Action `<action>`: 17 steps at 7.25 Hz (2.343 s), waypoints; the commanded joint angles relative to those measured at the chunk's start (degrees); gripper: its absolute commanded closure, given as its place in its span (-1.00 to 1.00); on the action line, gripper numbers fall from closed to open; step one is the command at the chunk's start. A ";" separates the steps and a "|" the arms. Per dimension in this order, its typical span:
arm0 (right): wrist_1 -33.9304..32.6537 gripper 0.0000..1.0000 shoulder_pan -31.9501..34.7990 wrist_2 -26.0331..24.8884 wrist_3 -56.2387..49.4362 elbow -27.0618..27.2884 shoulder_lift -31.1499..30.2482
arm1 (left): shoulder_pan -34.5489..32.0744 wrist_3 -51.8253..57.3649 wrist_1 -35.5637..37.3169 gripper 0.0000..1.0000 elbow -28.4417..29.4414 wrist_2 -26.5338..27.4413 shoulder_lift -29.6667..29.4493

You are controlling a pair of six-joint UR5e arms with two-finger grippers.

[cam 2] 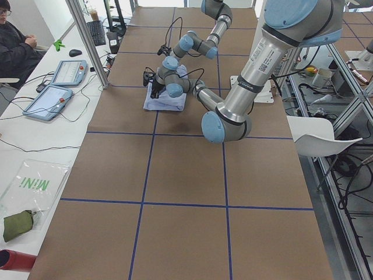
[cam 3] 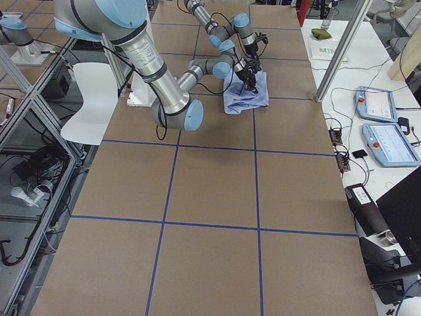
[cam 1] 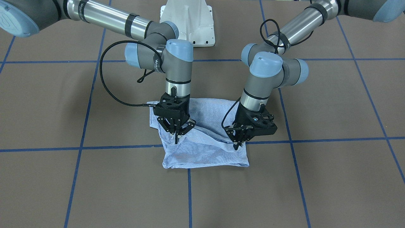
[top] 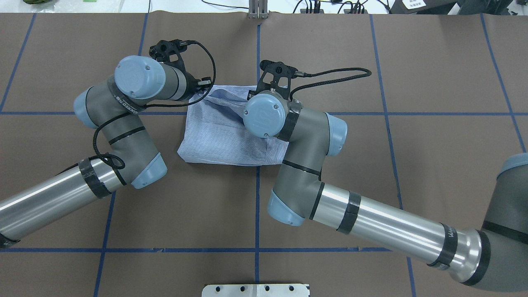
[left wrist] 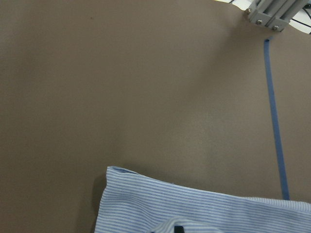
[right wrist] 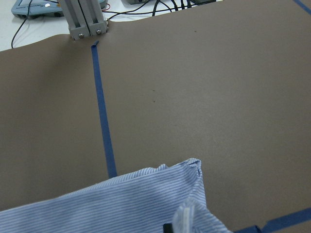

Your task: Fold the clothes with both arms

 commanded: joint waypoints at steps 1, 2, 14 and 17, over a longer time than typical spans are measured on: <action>0.14 -0.98 0.51 0.76 -1.58 -3.80 3.20 | 0.20 0.24 -2.75 -0.01 2.61 0.62 -0.36; 0.05 -1.00 1.47 3.55 -2.99 -3.81 4.86 | 0.20 4.68 -2.93 -0.99 2.09 0.54 -0.19; 16.39 -0.76 3.83 -0.12 -29.80 -17.16 4.25 | -8.41 25.73 -3.46 -1.00 -11.27 -13.61 11.06; 16.83 -0.84 5.52 -0.64 -31.14 -17.08 4.43 | -8.41 25.73 -3.46 -1.00 -11.71 -13.61 11.06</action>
